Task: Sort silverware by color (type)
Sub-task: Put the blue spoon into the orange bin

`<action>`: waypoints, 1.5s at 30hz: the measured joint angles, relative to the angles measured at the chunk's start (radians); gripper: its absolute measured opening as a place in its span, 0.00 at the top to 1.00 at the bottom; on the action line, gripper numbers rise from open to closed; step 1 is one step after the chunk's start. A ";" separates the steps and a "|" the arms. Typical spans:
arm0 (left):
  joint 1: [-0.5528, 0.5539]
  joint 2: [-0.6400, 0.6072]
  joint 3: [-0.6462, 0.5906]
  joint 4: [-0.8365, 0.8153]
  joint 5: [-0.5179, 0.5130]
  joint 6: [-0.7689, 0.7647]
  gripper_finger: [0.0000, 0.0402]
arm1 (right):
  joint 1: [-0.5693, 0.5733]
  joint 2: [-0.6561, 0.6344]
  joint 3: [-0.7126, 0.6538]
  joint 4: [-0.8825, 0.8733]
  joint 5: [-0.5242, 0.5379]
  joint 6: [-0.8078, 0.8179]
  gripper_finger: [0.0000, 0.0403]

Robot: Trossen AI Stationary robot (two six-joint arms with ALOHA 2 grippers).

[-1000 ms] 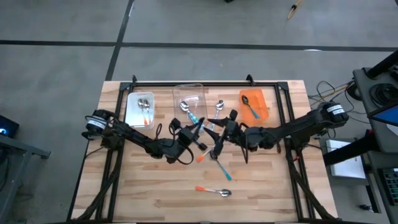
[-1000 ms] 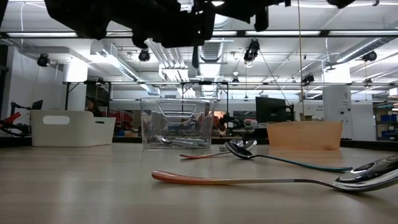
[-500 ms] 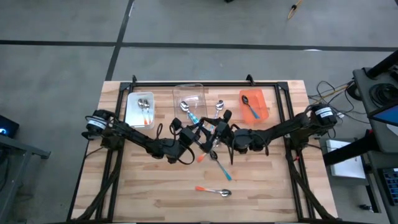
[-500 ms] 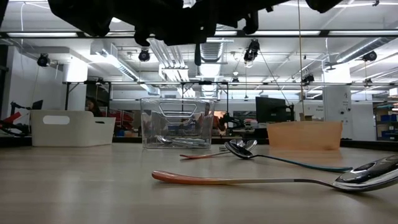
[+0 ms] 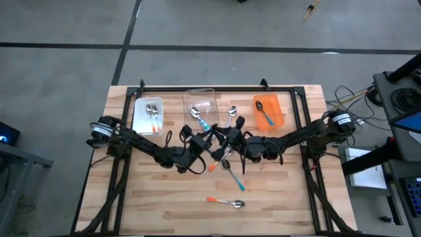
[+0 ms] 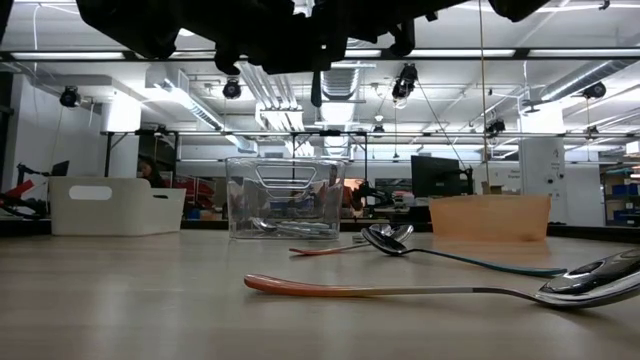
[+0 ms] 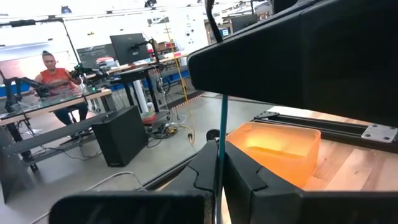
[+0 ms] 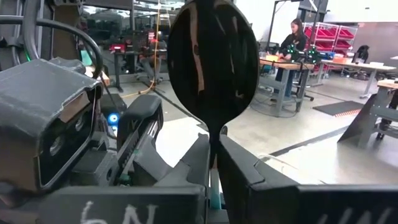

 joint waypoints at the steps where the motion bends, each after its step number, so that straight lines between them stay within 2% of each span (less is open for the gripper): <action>1: 0.000 0.000 0.000 0.000 0.000 0.000 1.00 | 0.000 -0.001 0.000 -0.001 0.000 0.000 0.97; 9: -0.002 0.000 0.000 0.002 0.013 -0.001 0.97 | 0.000 -0.010 0.003 -0.021 -0.010 0.001 0.97; 17: -0.013 0.000 0.000 0.001 0.010 0.001 0.77 | -0.001 -0.019 0.012 -0.053 -0.012 0.000 0.97; 25: -0.029 0.000 0.000 -0.005 0.015 0.025 0.61 | -0.022 -0.102 0.011 -0.174 -0.005 0.013 0.97; 31: -0.029 0.000 -0.006 -0.010 0.015 0.058 0.58 | -0.046 -0.207 0.012 -0.336 -0.020 0.041 0.97; 35: -0.035 -0.012 -0.006 -0.012 0.022 0.157 0.58 | -0.083 -0.279 0.085 -0.643 -0.046 0.158 0.97; 38: -0.035 -0.044 -0.014 -0.019 0.082 0.195 0.59 | -0.130 -0.293 0.182 -0.908 -0.102 0.255 0.97; 40: -0.030 -0.077 -0.029 -0.028 0.161 0.198 0.60 | -0.168 -0.290 0.249 -1.081 -0.146 0.298 0.97; 45: 0.007 -0.201 -0.079 -0.162 0.510 0.149 0.67 | -0.285 -0.256 0.383 -1.381 -0.287 0.375 0.97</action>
